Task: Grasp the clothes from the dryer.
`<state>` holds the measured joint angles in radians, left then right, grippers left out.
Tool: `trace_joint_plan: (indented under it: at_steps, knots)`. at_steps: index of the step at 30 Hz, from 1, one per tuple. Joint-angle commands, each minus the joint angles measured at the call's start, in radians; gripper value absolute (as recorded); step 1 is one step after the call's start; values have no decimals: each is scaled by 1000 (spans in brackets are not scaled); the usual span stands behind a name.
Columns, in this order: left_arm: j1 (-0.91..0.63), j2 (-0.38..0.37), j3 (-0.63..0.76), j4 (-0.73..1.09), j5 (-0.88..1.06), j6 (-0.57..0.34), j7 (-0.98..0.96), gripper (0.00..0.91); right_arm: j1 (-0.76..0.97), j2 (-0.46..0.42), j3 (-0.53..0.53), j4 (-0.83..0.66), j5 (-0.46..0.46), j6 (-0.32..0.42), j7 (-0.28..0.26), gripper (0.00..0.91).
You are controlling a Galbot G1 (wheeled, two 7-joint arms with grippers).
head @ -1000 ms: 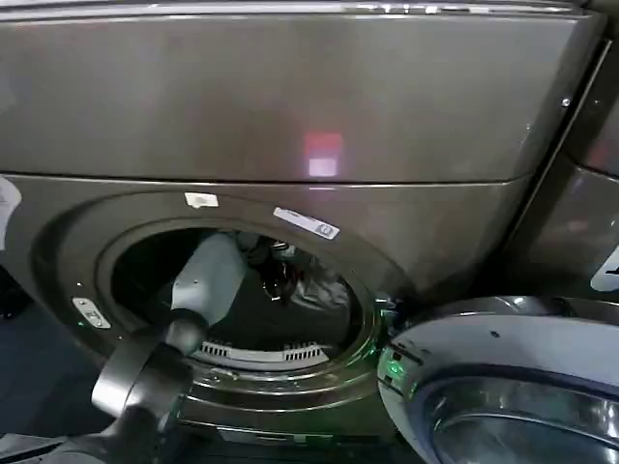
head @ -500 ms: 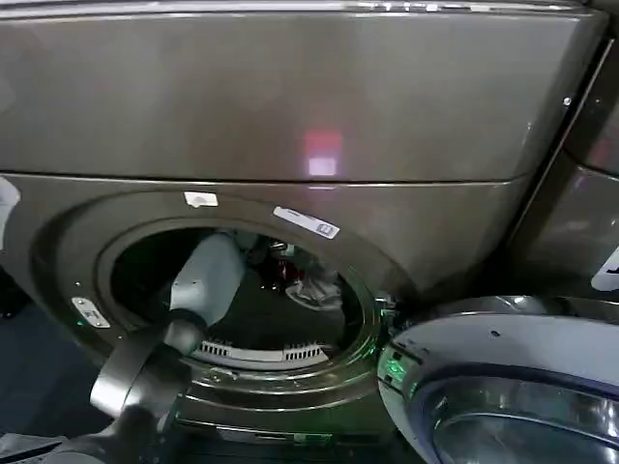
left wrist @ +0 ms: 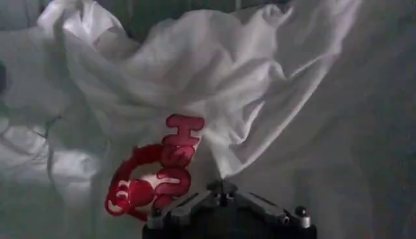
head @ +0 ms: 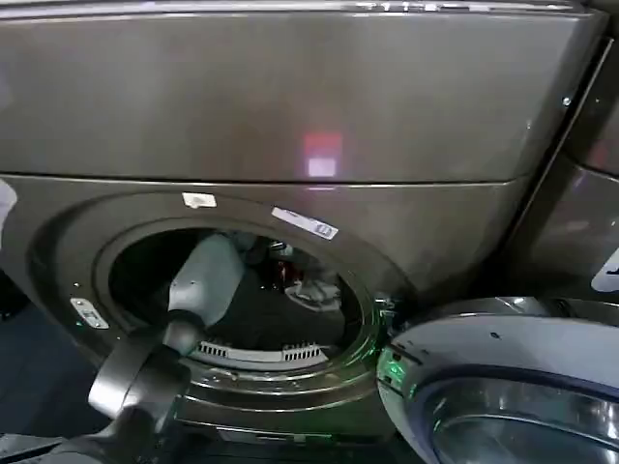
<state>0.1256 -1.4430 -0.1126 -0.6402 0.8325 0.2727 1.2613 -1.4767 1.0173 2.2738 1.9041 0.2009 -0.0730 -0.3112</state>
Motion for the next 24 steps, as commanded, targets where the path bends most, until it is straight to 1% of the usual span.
trace_joint_plan:
  at_steps: [1,6,11,12,13,14,16,19,20,21,24]
  knots:
    - [8,-4,19,-99,-130,97,-141,0,-3,-2,1,-4,3,1,0,907]
    - [30,-8,21,-156,-212,173,-279,0,-9,-4,7,-9,8,3,0,907]
    - [77,-15,-1,-238,-350,304,-486,0,-12,-5,14,-10,25,3,0,907]
    - [89,-18,-15,-252,-383,328,-552,0,-12,-5,15,-11,26,3,0,907]
    - [99,-19,-25,-261,-388,336,-581,0,-13,-5,15,-11,28,3,0,907]
    - [115,-21,-38,-282,-414,344,-654,0,-13,-6,16,-11,28,3,0,907]
    - [141,-22,-60,-316,-493,361,-753,0,-13,-6,16,-11,30,4,0,907]
    - [205,-18,-96,-403,-637,350,-885,0,-11,-4,16,-12,32,4,1,907]
    - [235,-16,-105,-439,-663,319,-925,0,-12,-4,16,-14,32,5,0,907]
    - [271,-11,-118,-471,-692,228,-948,0,-12,-5,17,-16,32,6,0,907]
    - [333,-17,-146,-555,-763,213,-1033,0,-13,-8,18,-16,33,6,0,907]
